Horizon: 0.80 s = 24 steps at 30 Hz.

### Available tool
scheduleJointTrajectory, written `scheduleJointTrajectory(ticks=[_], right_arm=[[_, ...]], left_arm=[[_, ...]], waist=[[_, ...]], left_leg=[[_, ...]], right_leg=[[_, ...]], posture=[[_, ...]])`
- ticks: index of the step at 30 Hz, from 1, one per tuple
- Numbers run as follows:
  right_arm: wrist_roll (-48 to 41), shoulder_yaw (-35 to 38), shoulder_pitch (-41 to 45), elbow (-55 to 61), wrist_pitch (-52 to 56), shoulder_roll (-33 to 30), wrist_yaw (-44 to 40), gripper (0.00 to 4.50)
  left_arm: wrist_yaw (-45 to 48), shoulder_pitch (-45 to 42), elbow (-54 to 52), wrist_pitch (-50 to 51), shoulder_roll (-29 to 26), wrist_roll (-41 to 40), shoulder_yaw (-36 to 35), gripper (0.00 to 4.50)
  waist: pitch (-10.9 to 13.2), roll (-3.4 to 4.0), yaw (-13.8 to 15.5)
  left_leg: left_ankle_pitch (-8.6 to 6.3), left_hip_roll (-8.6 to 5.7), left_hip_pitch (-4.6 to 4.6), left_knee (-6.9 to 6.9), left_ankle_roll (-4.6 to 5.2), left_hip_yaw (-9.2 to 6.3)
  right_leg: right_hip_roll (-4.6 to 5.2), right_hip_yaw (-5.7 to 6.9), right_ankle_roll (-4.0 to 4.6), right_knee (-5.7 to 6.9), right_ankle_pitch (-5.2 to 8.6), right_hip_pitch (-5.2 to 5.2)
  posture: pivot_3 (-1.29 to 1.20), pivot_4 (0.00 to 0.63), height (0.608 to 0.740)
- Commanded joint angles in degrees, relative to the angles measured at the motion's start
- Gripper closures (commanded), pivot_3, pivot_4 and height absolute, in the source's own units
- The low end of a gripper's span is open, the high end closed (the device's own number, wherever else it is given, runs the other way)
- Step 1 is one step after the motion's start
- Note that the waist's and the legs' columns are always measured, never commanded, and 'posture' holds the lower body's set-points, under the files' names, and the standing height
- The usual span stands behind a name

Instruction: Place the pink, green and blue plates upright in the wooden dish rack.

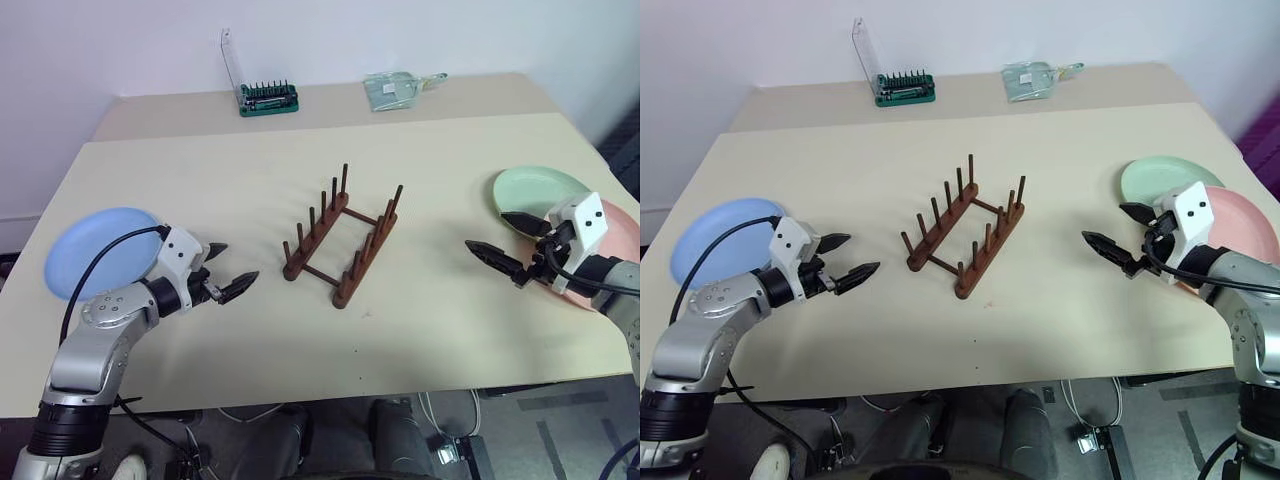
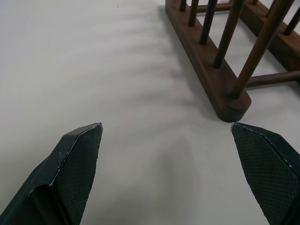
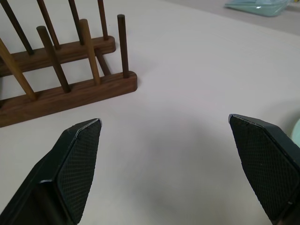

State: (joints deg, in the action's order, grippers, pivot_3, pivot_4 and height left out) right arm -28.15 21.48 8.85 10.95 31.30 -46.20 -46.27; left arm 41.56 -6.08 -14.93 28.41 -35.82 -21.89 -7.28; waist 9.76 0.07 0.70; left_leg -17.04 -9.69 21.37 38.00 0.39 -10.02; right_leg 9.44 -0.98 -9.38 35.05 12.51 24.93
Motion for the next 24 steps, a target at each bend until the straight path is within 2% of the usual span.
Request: scheduleJointTrajectory(ticks=[1,9,16,18,20,22,24], right_arm=[[0.98,-1.03,2.39,-0.12,-2.44,-0.15,0.28,0.06],[1.68,-3.31,4.22,-1.28,-3.51,-0.11,-0.21,0.06],[1.42,-3.59,1.52,2.19,-2.49,-0.64,-1.00,0.06],[0.71,-3.37,-1.97,5.08,-1.35,-2.38,-3.43,0.06],[-0.48,-3.57,-5.79,8.74,-0.08,-3.47,-5.71,0.06],[-1.33,-4.66,-7.26,11.97,1.28,-2.87,-4.90,0.06],[-2.23,-5.04,-8.43,14.09,2.30,-2.11,-4.23,0.06]], left_arm=[[-0.65,1.23,-2.49,-0.89,-0.17,0.56,-0.14,0.00],[-0.80,4.23,-7.57,1.05,-0.63,-0.86,0.02,0.00],[2.91,6.34,-12.66,4.62,-1.90,-3.53,3.29,0.00],[3.51,5.61,-14.93,6.85,-1.04,-4.79,7.23,0.00],[2.83,4.38,-15.56,6.18,-0.06,-0.98,14.16,0.00],[2.90,4.09,-14.39,5.01,0.00,1.11,17.05,0.00],[1.87,2.32,-13.41,5.58,2.32,1.71,20.13,0.00]], waist=[[0.00,0.00,0.04],[0.01,-0.03,0.16],[0.02,-0.03,0.23],[0.01,-0.03,0.37],[0.01,-0.02,0.80],[0.02,-0.05,1.10],[0.03,-0.05,1.17]], left_leg=[[0.00,0.01,0.00,0.00,0.00,0.01],[-0.04,0.01,0.02,0.01,0.02,0.02],[-0.06,0.03,0.02,0.01,0.03,0.06],[-0.06,0.03,0.02,0.01,0.03,0.05],[-0.08,0.02,0.03,0.01,0.07,0.06],[-0.11,0.03,0.01,0.03,0.12,0.15],[-0.21,0.12,-0.01,0.03,0.28,0.26]], right_leg=[[0.00,0.00,0.00,0.00,0.00,0.01],[-0.01,-0.01,0.01,-0.04,0.00,0.00],[-0.02,-0.04,0.00,-0.04,0.00,0.01],[-0.02,-0.04,0.00,-0.04,0.00,0.01],[-0.01,-0.04,0.00,-0.04,0.00,0.00],[-0.01,-0.08,0.00,-0.07,0.00,-0.02],[-0.06,-0.16,0.02,-0.07,-0.02,0.02]], posture=[[0.00,0.150,0.740],[0.00,0.150,0.740],[0.00,0.150,0.740],[0.00,0.150,0.740],[0.00,0.150,0.740],[0.00,0.150,0.740],[0.00,0.150,0.740]])
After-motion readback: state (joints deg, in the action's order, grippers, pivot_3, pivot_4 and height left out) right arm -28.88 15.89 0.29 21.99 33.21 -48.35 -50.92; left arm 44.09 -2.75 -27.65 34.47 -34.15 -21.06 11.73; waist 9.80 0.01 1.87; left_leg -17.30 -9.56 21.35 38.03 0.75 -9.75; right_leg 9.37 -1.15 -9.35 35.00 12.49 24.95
